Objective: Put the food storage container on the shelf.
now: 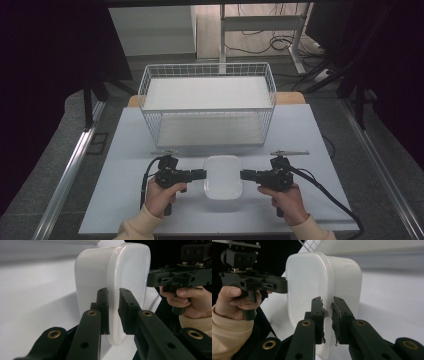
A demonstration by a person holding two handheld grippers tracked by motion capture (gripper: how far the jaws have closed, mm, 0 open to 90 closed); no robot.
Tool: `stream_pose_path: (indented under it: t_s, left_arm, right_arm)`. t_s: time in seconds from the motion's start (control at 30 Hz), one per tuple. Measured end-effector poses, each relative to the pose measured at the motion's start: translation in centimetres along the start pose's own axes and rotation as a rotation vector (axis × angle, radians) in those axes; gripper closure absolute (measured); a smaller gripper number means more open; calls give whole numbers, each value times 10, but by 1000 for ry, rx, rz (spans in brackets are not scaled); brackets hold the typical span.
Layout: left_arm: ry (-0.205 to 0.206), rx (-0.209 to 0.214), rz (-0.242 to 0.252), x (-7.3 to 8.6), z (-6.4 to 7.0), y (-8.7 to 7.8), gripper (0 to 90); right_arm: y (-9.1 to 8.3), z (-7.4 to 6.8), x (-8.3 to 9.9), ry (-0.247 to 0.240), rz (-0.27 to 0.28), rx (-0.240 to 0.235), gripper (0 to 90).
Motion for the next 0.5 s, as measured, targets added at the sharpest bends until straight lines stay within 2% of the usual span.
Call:
stream_pose_path:
  t_s: [0.07, 0.27, 0.5]
  left_arm:
    - [16, 0, 5, -1, 3, -1, 796]
    - [59, -14, 16, -5, 14, -5, 797]
    - [87, -16, 26, -9, 20, -8, 798]
  right_arm:
    - [-4, -3, -2, -23, 16, -5, 795]
    - [-9, -6, -5, -49, 39, -11, 795]
    - [-14, -10, -9, -75, 64, -13, 795]
Point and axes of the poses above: each handheld gripper's, and its own axes: y roughly forward along the jaws, x roughly out of its underside, z roughly to its right, the point moved 1 cm from there along y, roughly forward along the jaws, and after that the axes turned 9 degrees about x, right-handed, at the moved point
